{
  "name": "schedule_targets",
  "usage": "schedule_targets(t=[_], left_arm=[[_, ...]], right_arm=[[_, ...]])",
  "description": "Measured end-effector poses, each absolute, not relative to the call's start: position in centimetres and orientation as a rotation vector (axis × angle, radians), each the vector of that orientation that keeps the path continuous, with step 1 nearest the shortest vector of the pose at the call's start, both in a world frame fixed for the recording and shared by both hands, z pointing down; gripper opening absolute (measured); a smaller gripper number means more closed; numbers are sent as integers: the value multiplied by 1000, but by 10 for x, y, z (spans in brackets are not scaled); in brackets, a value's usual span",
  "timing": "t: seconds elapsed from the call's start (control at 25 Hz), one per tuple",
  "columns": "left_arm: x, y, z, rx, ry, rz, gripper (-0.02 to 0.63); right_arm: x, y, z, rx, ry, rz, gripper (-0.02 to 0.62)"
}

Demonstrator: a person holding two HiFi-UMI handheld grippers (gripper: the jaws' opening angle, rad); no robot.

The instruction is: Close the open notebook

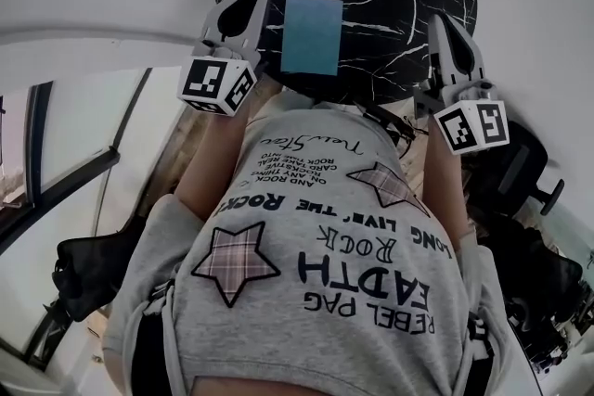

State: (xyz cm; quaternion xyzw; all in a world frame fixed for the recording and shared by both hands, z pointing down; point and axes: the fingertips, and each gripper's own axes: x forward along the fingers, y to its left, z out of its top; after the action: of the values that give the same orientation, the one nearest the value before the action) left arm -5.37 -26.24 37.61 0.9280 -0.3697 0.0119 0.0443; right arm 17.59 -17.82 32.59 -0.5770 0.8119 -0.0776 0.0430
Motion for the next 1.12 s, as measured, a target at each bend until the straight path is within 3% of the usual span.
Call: schedule_targets(t=[1.12], left_arm=[[-52, -250, 365, 2863, -1159, 25, 9]], right_arm=[[177, -168, 331, -1847, 2499, -224, 14]])
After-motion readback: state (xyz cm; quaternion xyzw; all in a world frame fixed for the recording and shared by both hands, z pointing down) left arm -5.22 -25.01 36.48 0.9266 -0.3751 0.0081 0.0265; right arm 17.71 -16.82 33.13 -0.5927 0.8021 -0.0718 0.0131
